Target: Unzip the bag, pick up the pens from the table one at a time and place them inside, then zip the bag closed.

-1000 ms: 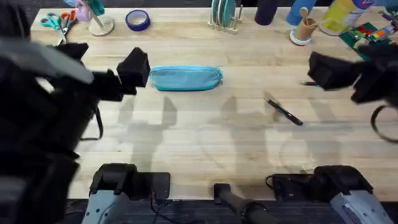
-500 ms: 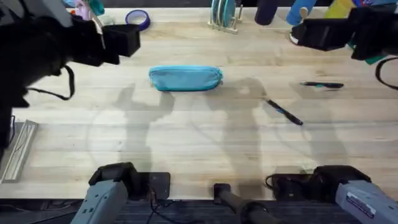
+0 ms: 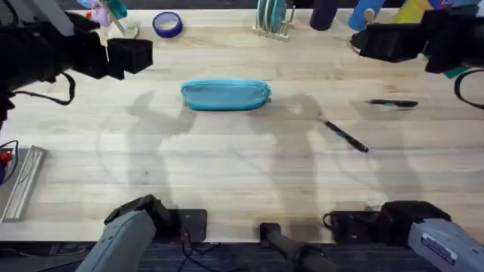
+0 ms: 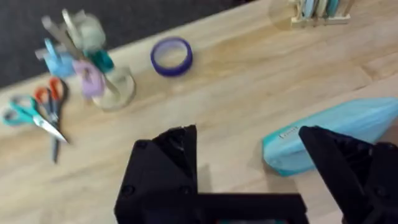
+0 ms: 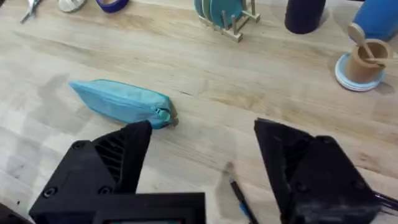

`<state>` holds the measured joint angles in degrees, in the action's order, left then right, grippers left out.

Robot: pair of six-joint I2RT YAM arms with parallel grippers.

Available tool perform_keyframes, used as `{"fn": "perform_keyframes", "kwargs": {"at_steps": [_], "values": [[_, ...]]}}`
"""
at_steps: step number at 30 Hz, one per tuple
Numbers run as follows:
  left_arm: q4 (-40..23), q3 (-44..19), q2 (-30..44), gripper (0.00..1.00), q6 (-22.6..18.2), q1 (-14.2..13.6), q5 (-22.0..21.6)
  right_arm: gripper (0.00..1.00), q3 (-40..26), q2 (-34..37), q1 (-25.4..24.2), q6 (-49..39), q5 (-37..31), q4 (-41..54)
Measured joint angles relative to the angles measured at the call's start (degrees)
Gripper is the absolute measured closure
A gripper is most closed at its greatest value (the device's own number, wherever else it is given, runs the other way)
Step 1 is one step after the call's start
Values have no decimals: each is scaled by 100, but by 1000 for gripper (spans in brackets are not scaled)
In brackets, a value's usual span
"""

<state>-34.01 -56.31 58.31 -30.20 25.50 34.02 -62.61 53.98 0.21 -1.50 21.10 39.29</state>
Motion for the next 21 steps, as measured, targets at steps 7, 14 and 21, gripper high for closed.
{"fn": "perform_keyframes", "kwargs": {"at_steps": [7,14,21], "values": [[-50,0,13,8,-231,0,328,6,-2,0,0,1,15,0],[-294,0,26,9,-1440,0,897,6,-2,-2,0,0,20,-4],[-399,0,166,8,-2761,0,1402,6,-2,-2,0,0,24,-278]]}}
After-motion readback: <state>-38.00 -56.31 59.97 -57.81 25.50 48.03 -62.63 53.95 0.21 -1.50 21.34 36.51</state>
